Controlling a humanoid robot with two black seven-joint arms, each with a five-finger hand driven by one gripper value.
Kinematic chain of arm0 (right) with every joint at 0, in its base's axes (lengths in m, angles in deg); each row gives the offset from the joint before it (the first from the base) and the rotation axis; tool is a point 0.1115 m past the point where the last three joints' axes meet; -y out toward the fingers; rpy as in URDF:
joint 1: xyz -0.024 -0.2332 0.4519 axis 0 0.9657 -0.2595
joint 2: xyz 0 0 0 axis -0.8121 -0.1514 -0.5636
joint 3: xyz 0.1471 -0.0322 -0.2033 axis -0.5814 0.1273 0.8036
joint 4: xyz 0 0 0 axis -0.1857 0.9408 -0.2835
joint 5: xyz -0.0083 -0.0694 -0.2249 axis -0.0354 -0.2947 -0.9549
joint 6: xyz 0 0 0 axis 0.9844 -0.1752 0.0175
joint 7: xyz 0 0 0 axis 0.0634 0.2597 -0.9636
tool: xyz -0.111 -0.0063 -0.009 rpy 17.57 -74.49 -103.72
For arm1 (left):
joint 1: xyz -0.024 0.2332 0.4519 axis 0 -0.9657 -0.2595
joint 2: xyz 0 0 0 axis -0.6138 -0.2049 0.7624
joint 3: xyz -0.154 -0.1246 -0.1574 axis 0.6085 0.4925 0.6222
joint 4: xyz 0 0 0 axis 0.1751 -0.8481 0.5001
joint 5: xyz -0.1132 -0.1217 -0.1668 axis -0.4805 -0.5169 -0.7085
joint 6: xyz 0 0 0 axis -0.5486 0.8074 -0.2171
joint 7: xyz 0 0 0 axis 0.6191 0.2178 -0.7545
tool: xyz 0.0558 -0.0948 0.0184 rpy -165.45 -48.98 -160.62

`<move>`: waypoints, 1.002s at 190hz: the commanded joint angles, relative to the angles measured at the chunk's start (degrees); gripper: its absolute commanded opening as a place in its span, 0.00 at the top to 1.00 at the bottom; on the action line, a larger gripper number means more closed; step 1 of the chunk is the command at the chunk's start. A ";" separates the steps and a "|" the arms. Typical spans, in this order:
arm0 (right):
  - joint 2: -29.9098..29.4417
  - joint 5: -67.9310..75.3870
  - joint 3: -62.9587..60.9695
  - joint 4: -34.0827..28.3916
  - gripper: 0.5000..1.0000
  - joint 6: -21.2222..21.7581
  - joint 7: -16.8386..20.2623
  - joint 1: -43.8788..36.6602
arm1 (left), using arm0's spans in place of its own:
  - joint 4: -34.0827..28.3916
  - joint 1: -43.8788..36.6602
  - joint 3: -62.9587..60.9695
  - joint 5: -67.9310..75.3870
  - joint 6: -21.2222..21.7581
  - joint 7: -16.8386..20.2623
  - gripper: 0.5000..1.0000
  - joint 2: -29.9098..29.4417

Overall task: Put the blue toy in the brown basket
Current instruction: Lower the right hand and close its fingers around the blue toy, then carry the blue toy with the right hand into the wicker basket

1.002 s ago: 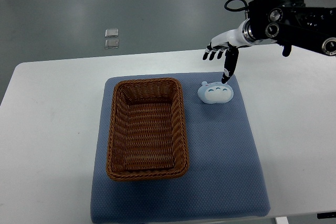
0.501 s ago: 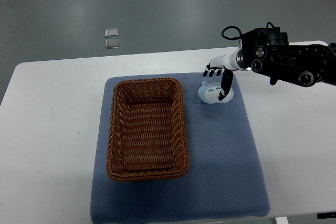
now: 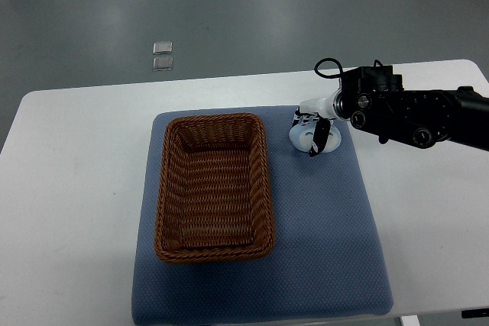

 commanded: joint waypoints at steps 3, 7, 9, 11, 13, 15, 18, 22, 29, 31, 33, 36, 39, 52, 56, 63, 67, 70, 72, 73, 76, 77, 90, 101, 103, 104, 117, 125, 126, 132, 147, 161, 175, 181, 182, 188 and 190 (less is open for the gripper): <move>0.07 -1.15 -0.05 0.26 0.84 0.07 -0.28 0.08 | -0.03 0.00 0.00 0.00 -0.01 0.00 0.00 0.00; 0.24 -1.15 -0.13 0.26 0.88 0.16 -0.28 -0.01 | -0.03 0.00 0.00 0.00 -0.01 0.00 0.00 0.00; 0.42 -1.15 -0.13 0.17 0.90 0.33 -0.28 -0.10 | -0.03 0.00 0.00 0.00 -0.01 0.00 0.00 0.00; 0.50 -1.15 -0.13 0.17 0.92 0.51 -0.28 -0.19 | -0.03 0.00 0.00 0.00 -0.01 -0.09 0.00 0.00; 0.68 -1.15 -0.22 0.17 0.95 0.68 -0.28 -0.27 | -0.03 0.00 -0.09 0.00 -0.01 -0.09 0.00 0.00; 0.77 -1.15 -0.22 0.08 0.97 0.77 -0.28 -0.36 | -0.03 0.00 0.00 0.00 -0.01 0.00 0.00 0.00; 0.94 -1.06 -0.40 -0.10 1.00 1.03 -0.36 -0.54 | -0.03 0.00 0.00 0.00 -0.01 0.00 0.00 0.00; 1.12 -1.06 -0.49 -0.18 1.00 1.21 -0.36 -0.62 | -0.03 0.00 0.00 0.00 -0.01 0.00 0.00 0.00; 1.82 -1.06 -0.84 -0.45 1.00 2.35 -0.63 -0.89 | -0.03 0.00 -0.09 0.00 -0.01 -0.09 0.00 0.00; 2.08 -0.98 -0.84 -0.53 1.00 2.62 -0.63 -1.15 | -0.03 0.00 -0.09 0.00 -0.01 0.00 0.00 0.00; 2.35 -0.97 -0.84 -0.54 1.00 2.88 -0.63 -1.50 | -0.03 0.00 -0.09 0.00 -0.01 0.00 0.00 0.00; 2.53 -0.80 -0.93 -0.54 1.00 3.06 -0.63 -2.03 | -0.03 0.00 0.00 0.00 -0.01 0.00 0.00 0.00; 2.96 -0.54 -0.93 -0.71 1.00 3.41 -0.71 -2.91 | -0.03 0.00 -0.09 0.00 -0.01 0.00 0.00 0.00; 4.11 -0.01 -1.63 -2.11 1.00 4.29 -0.71 -5.02 | -0.03 0.00 0.00 0.00 -0.01 -0.09 0.00 0.00; 4.63 -0.01 -1.98 -2.90 1.00 4.55 -0.71 -5.54 | -0.03 0.00 -0.09 0.00 -0.01 0.00 0.00 0.00; 5.69 -0.01 -2.51 -4.14 1.00 5.08 -0.71 -6.25 | -0.03 0.00 -0.09 0.00 -0.01 0.00 0.00 0.00; 6.31 0.08 -2.95 -5.19 1.00 5.61 -0.71 -7.04 | -0.03 0.00 -0.09 0.00 -0.01 0.00 0.00 0.00; 6.83 0.17 -3.38 -6.33 1.00 6.04 -0.71 -8.00 | -0.03 0.00 -0.09 0.00 -0.01 0.00 0.00 0.00; 7.01 0.26 -3.56 -6.77 1.00 6.22 -0.71 -8.44 | -0.03 0.00 -0.09 0.00 -0.01 0.00 0.00 0.00; 7.01 0.26 -3.56 -6.78 1.00 6.22 -0.71 -8.45 | -0.03 0.00 -0.09 0.00 -0.01 0.00 0.00 0.00; 7.27 0.52 -3.82 -7.74 1.00 6.48 -0.63 -9.32 | -0.03 0.00 -0.09 0.00 -0.01 0.00 0.00 0.00; 7.27 0.52 -3.83 -7.74 1.00 6.49 -0.63 -9.33 | -0.03 0.00 -0.09 0.00 -0.01 0.00 0.00 0.00; 7.54 1.75 -3.91 -9.41 1.00 6.92 -0.54 -11.96 | -0.03 0.00 -0.18 0.00 -0.01 0.00 0.00 0.00; 6.75 3.51 -3.91 -10.38 1.00 6.92 -0.63 -14.60 | -0.03 0.00 -0.18 0.00 -0.01 0.00 0.00 0.00; 6.57 3.86 -4.00 -10.55 1.00 6.92 -0.63 -14.95 | -0.03 0.00 -0.18 0.00 -0.01 0.00 0.00 0.00; 6.31 4.21 -4.00 -10.73 1.00 6.92 -0.63 -15.39 | -0.03 0.00 -0.18 0.00 -0.01 0.00 0.00 0.00; 4.02 7.02 -4.00 -11.87 1.00 7.19 -0.71 -17.32 | -0.03 0.00 -0.18 0.00 -0.01 0.00 0.00 0.00; 1.74 9.13 -3.91 -12.40 1.00 7.36 -0.71 -18.38 | -0.03 0.00 -0.18 0.00 -0.01 0.00 0.00 0.00; 1.74 9.13 -3.91 -12.40 1.00 7.36 -0.71 -18.38 | -0.03 0.00 -0.18 0.00 -0.01 0.00 0.00 0.00; -0.02 10.63 -3.91 -12.49 1.00 7.54 -0.71 -18.99 | 0.06 0.00 -0.18 0.00 -0.01 0.00 0.00 0.00; -5.90 12.21 -3.39 -11.96 1.00 7.80 -0.71 -19.96 | 0.06 0.00 -0.18 0.00 -0.01 0.00 0.00 0.00; -10.48 12.03 -2.86 -10.82 1.00 7.63 -0.71 -20.22 | -0.03 0.00 -0.18 0.00 -0.01 0.00 0.00 0.00; -14.61 11.86 -1.90 -8.10 1.00 7.28 -0.71 -20.23 | -0.03 0.00 -0.18 0.00 -0.01 -0.09 0.00 0.00; -14.61 11.68 -1.02 -7.04 1.00 7.10 -0.71 -20.14 | -0.12 -0.08 -0.18 0.00 -0.01 0.00 0.00 0.00; -14.61 11.68 -1.01 -7.04 1.00 7.10 -0.71 -20.14 | -0.12 -0.08 -0.18 0.00 -0.01 0.00 0.00 0.00; -14.61 11.51 -0.22 -5.98 1.00 6.92 -0.71 -19.87 | -0.12 -0.17 -0.18 0.00 -0.01 0.00 0.00 0.00; -14.61 11.51 0.04 -5.63 1.00 6.84 -0.71 -19.78 | -0.12 -0.17 -0.18 0.00 -0.01 0.00 0.00 0.00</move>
